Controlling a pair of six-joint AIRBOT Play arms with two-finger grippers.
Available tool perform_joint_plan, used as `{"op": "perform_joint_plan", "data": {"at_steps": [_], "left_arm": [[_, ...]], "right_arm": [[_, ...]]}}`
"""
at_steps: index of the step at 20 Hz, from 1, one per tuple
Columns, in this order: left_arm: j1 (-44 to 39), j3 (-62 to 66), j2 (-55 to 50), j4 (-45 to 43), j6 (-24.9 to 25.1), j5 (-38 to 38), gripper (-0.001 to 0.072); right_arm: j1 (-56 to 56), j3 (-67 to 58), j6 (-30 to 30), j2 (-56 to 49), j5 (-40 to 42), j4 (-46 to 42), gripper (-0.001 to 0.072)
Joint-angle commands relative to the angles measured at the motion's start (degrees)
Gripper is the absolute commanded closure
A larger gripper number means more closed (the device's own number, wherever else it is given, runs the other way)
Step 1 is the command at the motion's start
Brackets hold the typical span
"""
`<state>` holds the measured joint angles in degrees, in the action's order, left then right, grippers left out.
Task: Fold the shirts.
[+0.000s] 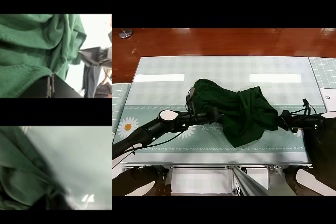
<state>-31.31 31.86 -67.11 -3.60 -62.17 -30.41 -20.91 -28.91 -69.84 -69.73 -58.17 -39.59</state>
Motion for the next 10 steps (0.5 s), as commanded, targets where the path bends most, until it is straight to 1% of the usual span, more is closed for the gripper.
{"op": "perform_joint_plan", "data": {"at_steps": [1, 2, 4, 6, 9, 10], "left_arm": [[1.2, 0.2, 0.1, 0.0, 0.0, -0.8, 0.0685], [2.9, 1.0, 0.3, 0.0, 0.1, -2.4, 0.0685], [8.8, 4.3, 1.8, 0.0, 2.4, -7.1, 0.0685], [16.2, 9.8, 4.7, 0.0, 2.6, -10.4, 0.0685], [27.3, 20.3, 9.0, 0.0, 2.1, -12.4, 0.0686], [31.0, 24.2, 10.4, 0.0, 1.2, -12.7, 0.0685]], "right_arm": [[6.0, -5.4, 2.7, -2.4, -1.2, 0.4, 0.0689], [7.8, -8.8, 1.3, -2.4, -2.0, -1.2, 0.069], [9.9, -19.0, -3.3, -2.4, -5.3, -6.2, 0.0689], [10.0, -32.7, -7.6, -2.4, -10.1, -11.2, 0.069], [10.0, -55.2, -13.4, -2.4, -16.0, -23.0, 0.069], [10.0, -62.3, -14.2, -2.3, -17.8, -25.8, 0.069]]}}
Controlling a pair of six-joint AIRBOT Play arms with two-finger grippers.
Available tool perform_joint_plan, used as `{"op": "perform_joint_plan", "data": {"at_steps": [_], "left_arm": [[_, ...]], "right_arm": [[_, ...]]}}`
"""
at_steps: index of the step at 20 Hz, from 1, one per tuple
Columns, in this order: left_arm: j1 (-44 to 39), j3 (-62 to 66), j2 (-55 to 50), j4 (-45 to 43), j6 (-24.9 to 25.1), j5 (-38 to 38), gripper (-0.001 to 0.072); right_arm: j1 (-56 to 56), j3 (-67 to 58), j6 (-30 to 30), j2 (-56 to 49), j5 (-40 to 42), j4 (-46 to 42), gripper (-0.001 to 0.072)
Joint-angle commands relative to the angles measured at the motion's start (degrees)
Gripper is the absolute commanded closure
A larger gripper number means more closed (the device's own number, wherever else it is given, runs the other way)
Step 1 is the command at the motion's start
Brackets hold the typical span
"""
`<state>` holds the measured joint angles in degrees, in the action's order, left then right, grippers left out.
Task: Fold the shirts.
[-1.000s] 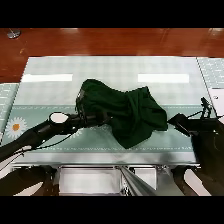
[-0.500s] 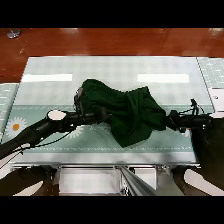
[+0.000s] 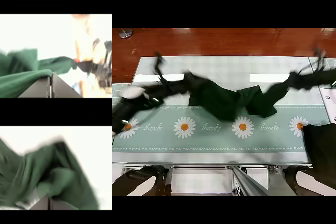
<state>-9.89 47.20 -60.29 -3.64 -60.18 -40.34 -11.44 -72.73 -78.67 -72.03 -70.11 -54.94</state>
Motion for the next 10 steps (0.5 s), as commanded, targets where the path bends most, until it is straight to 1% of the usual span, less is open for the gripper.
{"op": "perform_joint_plan", "data": {"at_steps": [1, 3, 5, 8, 10], "left_arm": [[13.2, 12.9, 4.7, 0.1, -1.6, -3.1, 0.0685], [19.7, 20.8, 6.3, 0.1, -3.1, -5.6, 0.0685], [26.2, 28.3, 8.0, 0.0, -4.2, -9.5, 0.0686], [36.5, 37.4, 11.8, 0.0, -5.0, -14.3, 0.0685], [44.9, 41.7, 15.3, -2.8, -5.6, -16.7, 0.0686]], "right_arm": [[0.5, -24.5, -5.4, 0.3, -7.3, -11.9, 0.0689], [0.5, -34.4, -5.4, 2.3, -8.1, -12.3, 0.0689], [0.5, -39.9, -5.8, 6.1, -7.9, -12.3, 0.0689], [0.5, -40.9, -5.8, 14.5, -8.5, -14.3, 0.0689], [0.5, -40.9, -5.8, 20.2, -10.2, -16.9, 0.0689]]}}
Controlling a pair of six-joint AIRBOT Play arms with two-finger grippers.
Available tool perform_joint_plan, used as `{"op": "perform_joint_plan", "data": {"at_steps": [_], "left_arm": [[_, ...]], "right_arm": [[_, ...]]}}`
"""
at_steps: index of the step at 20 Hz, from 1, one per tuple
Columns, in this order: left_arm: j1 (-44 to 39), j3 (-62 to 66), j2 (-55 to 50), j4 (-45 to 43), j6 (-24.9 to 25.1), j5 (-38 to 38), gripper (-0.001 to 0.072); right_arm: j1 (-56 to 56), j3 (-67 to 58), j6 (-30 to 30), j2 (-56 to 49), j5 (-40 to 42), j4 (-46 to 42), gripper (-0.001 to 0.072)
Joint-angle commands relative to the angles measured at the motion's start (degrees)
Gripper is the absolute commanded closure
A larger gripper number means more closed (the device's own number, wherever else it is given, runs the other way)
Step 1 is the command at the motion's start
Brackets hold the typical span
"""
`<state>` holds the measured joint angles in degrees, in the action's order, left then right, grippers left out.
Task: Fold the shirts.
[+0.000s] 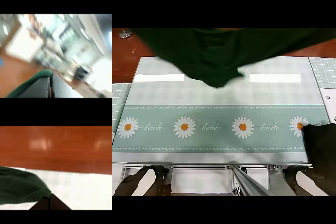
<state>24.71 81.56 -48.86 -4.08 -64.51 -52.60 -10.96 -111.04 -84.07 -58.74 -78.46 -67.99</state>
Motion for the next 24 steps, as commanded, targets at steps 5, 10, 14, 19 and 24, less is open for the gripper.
{"op": "perform_joint_plan", "data": {"at_steps": [5, 10, 14, 19, 24], "left_arm": [[19.9, 10.1, 12.5, -14.8, -4.8, -6.8, 0.0685], [4.6, 7.2, 13.5, -49.5, -12.1, -11.6, 0.0685], [-5.8, -6.0, 10.2, -54.6, -14.9, -12.2, 0.0685], [-10.9, -19.2, -3.4, -53.2, -18.9, -4.4, 0.0685], [-11.3, -19.3, -18.6, -39.6, -19.1, 2.6, 0.0685]], "right_arm": [[0.1, -2.4, -2.4, 17.5, -8.7, -8.9, 0.0689], [0.1, 15.4, -5.1, 26.3, -11.2, -9.0, 0.0689], [0.1, 39.4, -4.0, 28.5, -9.9, -4.6, 0.0689], [0.1, 63.2, -3.6, 23.6, 4.9, -7.3, 0.0689], [0.1, 64.5, -5.2, 3.6, 15.2, -17.2, 0.0689]]}}
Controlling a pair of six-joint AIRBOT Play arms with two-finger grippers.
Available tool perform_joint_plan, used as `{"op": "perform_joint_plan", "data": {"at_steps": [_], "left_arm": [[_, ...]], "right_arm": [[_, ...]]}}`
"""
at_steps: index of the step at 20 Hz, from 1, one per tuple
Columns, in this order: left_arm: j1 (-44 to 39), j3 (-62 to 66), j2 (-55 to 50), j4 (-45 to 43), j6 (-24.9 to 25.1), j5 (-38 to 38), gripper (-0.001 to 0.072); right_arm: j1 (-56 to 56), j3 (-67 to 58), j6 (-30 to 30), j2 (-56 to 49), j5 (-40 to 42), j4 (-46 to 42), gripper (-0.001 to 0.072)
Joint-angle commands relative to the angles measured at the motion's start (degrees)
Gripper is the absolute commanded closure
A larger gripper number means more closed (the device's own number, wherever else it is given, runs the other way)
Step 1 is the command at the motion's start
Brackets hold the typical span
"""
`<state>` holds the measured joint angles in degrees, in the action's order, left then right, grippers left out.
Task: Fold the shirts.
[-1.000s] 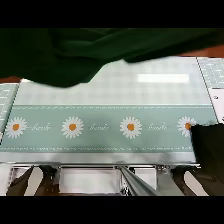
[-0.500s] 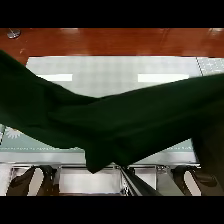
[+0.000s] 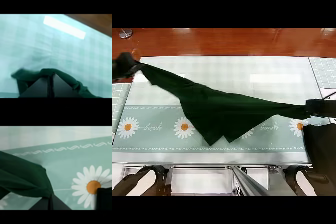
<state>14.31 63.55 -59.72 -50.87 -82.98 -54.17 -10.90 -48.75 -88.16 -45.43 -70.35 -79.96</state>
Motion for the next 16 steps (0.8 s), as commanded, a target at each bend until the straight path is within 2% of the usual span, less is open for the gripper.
{"op": "perform_joint_plan", "data": {"at_steps": [1, 6, 7, 8, 9, 10, 11, 13, 16], "left_arm": [[-1.4, -1.2, -10.1, 8.7, -0.6, 4.5, 0.0684], [-6.3, -1.2, -17.5, 10.4, 0.0, 4.3, 0.0683], [-7.3, -1.2, -18.1, 10.4, 0.0, 4.8, 0.0632], [-7.8, -1.2, -18.6, 10.4, 0.0, 4.7, 0.0333], [-7.9, -1.2, -18.7, 10.4, -0.1, 4.6, 0.0013], [-6.6, -0.5, -18.6, 10.2, 0.9, 2.7, 0.0004], [-4.5, 1.1, -18.6, 9.7, 1.5, -0.7, 0.0004], [1.6, 4.9, -18.6, 7.3, 1.5, -9.4, 0.0005], [12.2, 5.6, -17.2, -0.9, 1.5, -22.3, 0.0006]], "right_arm": [[0.0, 1.1, -1.9, -13.9, 7.8, -5.8, 0.0689], [0.0, -6.1, -4.7, -30.2, 6.1, -4.5, 0.0689], [0.0, -7.8, -5.1, -31.6, 5.7, -3.8, 0.0689], [0.0, -9.4, -6.1, -32.2, 5.4, -3.5, 0.0679], [0.0, -11.5, -6.6, -32.4, 4.9, -3.5, 0.0449], [-0.3, -14.0, -6.0, -32.4, 3.5, -3.7, 0.0159], [-1.3, -17.4, -4.3, -32.4, 0.9, -3.9, 0.0084], [-5.3, -23.4, -2.8, -32.0, -4.7, -4.7, 0.0087], [-14.1, -23.3, -2.9, -28.8, -6.3, -3.5, 0.0088]]}}
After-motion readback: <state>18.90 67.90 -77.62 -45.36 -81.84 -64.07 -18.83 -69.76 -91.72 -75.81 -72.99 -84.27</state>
